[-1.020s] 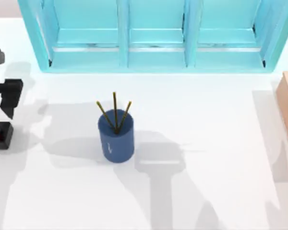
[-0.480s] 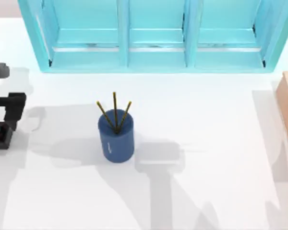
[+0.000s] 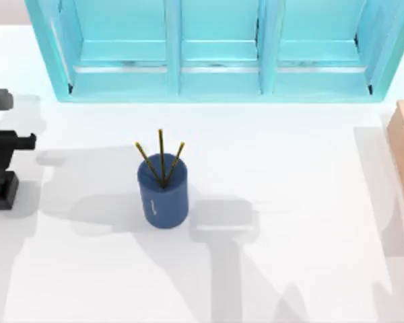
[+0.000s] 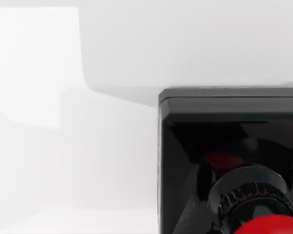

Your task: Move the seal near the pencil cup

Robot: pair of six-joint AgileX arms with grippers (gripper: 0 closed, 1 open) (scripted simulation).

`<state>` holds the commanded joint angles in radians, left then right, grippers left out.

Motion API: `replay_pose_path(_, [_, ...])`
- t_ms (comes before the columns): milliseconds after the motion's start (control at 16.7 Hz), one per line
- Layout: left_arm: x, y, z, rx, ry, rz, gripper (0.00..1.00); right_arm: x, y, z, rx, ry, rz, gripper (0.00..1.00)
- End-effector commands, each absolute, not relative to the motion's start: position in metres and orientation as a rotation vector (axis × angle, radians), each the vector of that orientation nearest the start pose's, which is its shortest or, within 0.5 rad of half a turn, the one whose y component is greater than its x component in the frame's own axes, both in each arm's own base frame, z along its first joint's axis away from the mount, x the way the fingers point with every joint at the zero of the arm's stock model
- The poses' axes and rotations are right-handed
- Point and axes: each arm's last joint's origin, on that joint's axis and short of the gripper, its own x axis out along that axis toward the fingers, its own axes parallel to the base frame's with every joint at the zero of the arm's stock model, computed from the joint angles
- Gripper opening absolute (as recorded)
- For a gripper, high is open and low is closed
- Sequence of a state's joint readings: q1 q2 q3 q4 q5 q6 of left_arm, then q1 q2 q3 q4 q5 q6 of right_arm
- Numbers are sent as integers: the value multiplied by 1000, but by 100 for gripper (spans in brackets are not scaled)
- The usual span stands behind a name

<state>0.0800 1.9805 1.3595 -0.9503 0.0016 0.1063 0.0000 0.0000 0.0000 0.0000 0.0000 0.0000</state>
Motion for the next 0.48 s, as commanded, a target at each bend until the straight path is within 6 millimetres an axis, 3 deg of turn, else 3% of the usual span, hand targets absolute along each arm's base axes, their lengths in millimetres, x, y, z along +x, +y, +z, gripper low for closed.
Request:
replay_pose_path(180, [364,32,149,15,1571,-16,2,106,-1,160,0,0,0,100])
replay_pose_path(480, [364,32,149,15,1571,-16,0,106,-1,160,0,0,0,100])
